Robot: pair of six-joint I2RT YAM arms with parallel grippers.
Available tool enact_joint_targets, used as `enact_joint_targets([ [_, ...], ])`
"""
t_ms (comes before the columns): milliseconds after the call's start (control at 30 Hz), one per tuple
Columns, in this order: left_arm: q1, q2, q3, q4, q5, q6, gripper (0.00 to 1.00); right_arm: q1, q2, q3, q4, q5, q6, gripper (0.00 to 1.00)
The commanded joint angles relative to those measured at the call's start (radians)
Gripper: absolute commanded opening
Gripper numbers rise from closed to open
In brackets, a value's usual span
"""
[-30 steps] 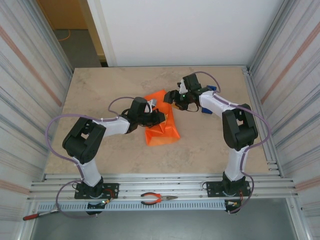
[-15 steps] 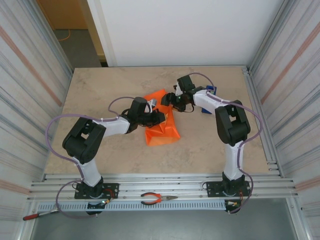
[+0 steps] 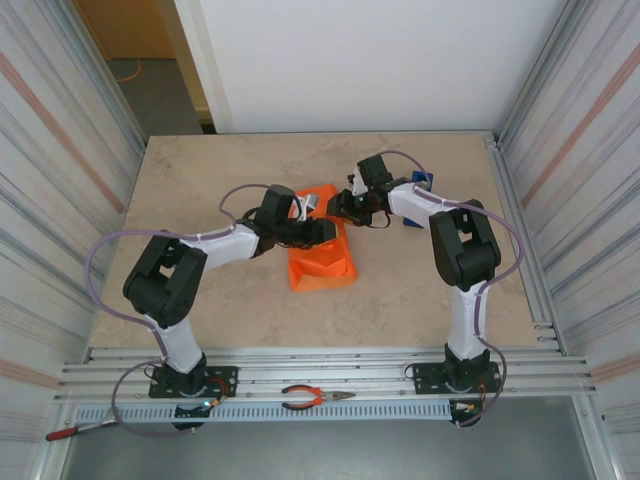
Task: Wrap the gift box in paper
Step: Second fold the wrapping paper around the gift box.
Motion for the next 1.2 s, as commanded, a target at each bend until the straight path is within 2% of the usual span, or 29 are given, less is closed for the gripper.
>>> enact_joint_targets([
  [0,0.054,-0.092,0.041,-0.121,0.127,0.073,0.50,0.005,0.006,-0.054,-0.025,0.026,0.021,0.43],
  [167,0.201,-0.191,-0.005,-0.150,0.136,0.081,0.54,0.007,-0.022,-0.106,0.021,0.034,0.053,0.42],
  [333,0.366,-0.201,-0.084,-0.132,0.114,0.059,0.55,0.021,-0.038,-0.154,0.077,0.054,0.112,0.40],
  [467,0.412,-0.166,-0.086,-0.176,0.104,0.114,0.56,0.038,-0.046,-0.179,0.102,0.085,0.149,0.39],
  [633,0.392,-0.118,-0.098,-0.177,0.113,0.134,0.57,0.043,-0.051,-0.202,0.120,0.113,0.181,0.39],
  [767,0.349,-0.139,-0.151,-0.147,0.082,0.125,0.57,0.043,-0.055,-0.204,0.120,0.125,0.189,0.39],
  [967,0.250,-0.192,-0.179,-0.228,-0.035,0.189,0.58,0.045,-0.049,-0.205,0.124,0.127,0.198,0.39],
  [1167,0.143,-0.232,-0.165,-0.371,-0.199,0.291,0.58,0.047,-0.047,-0.210,0.134,0.125,0.205,0.38],
])
